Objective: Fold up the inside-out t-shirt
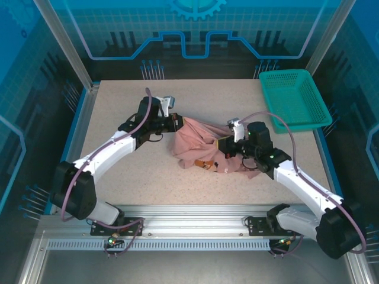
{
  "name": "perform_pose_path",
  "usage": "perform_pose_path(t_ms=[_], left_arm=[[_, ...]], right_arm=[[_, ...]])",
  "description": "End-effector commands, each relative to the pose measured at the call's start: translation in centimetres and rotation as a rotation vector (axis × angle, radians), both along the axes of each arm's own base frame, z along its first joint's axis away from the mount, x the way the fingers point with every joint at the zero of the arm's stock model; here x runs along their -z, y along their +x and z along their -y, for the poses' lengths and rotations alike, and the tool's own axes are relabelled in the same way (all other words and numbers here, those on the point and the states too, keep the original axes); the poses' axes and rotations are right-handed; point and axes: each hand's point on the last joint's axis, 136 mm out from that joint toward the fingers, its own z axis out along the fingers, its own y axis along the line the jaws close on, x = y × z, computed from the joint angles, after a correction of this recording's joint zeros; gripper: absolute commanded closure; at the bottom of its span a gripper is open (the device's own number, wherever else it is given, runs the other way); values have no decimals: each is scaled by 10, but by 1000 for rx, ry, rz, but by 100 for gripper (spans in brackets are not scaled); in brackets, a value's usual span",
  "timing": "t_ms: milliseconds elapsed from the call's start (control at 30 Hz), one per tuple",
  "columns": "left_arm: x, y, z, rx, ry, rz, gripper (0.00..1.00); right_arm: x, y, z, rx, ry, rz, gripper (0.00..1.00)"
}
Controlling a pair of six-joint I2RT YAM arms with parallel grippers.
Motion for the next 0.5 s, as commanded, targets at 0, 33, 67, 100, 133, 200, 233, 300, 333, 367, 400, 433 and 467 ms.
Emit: perform_pose_path(t_ms=[0,33,67,100,133,200,233,300,333,367,400,433,467], left_arm=[[28,4,-11,-43,87,-54,97],[31,4,-14,-53,101,-59,92],[32,3,-16,-57,117,-56,83],[32,0,-17,-61,134,-47,75],[31,-4,-19,-65,159,-30,67],[25,-16,-20,-62,204,24,55],[22,-24,-17,-49,228,59,50],[16,-42,-11,-7,254,120,42],[14,-50,-6,25,257,145,39],[12,-58,-1,60,251,166,36],[12,-65,5,95,241,179,35],[13,-71,13,142,224,184,33],[13,-76,22,188,198,175,32]], right_arm=[[-20,-18,-18,-163,149,40,100],[-21,-17,-18,-162,160,44,100],[-20,-15,-17,-156,166,40,100],[-20,-13,-16,-147,170,34,100],[-20,-11,-16,-139,178,29,100],[-22,-8,-15,-125,196,18,100],[-23,-6,-15,-118,206,9,100],[-25,-2,-14,-105,220,-6,100],[-27,-1,-15,-106,227,-5,100],[-29,-1,-15,-105,231,-5,100],[-31,-1,-14,-106,231,-2,100],[-31,0,-14,-105,227,0,100],[-32,0,-12,-102,224,3,100]])
